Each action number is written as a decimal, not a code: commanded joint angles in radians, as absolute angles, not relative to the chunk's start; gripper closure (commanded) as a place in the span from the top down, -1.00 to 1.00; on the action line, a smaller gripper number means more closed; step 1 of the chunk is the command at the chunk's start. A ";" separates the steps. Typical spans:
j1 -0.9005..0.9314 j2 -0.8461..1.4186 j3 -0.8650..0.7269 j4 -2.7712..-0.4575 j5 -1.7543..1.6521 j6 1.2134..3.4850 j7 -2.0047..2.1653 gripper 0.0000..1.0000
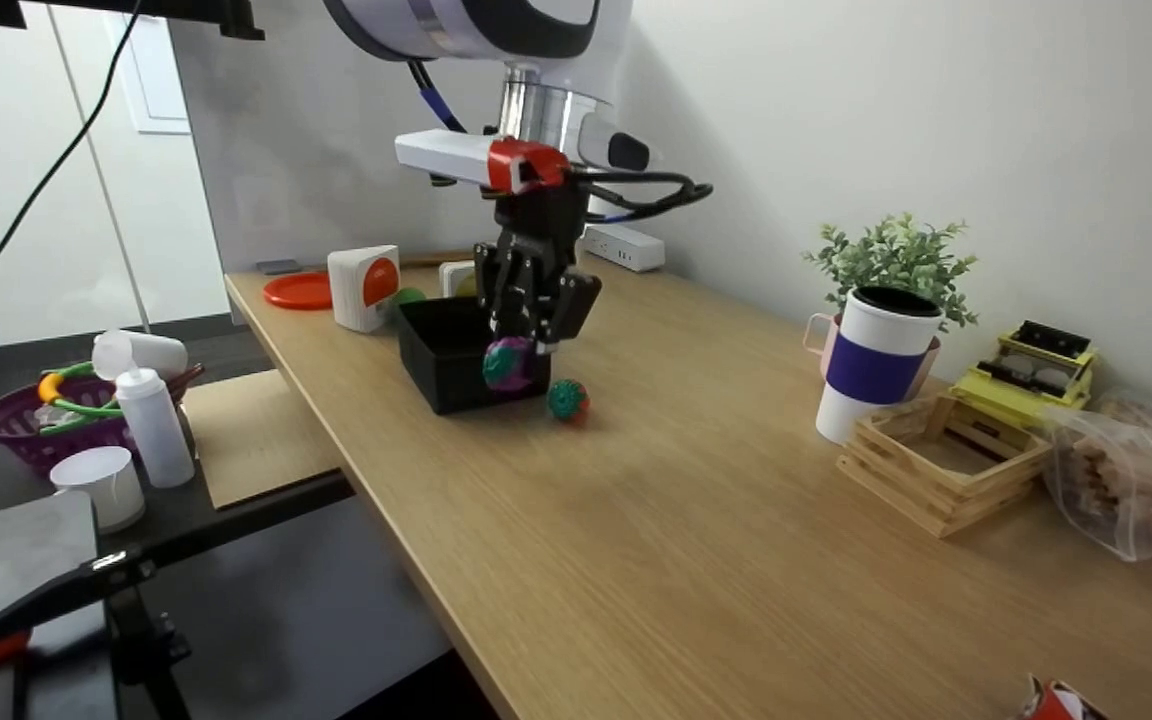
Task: Put the plastic grapes and strawberry in the box respectively
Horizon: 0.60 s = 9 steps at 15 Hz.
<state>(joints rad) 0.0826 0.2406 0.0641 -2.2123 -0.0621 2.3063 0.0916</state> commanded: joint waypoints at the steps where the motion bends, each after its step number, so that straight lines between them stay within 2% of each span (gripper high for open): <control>1: 0.134 0.134 0.054 -2.245 -0.188 2.272 0.213 -0.60; 9: 0.167 0.103 0.111 -2.215 -0.213 2.312 0.227 -0.60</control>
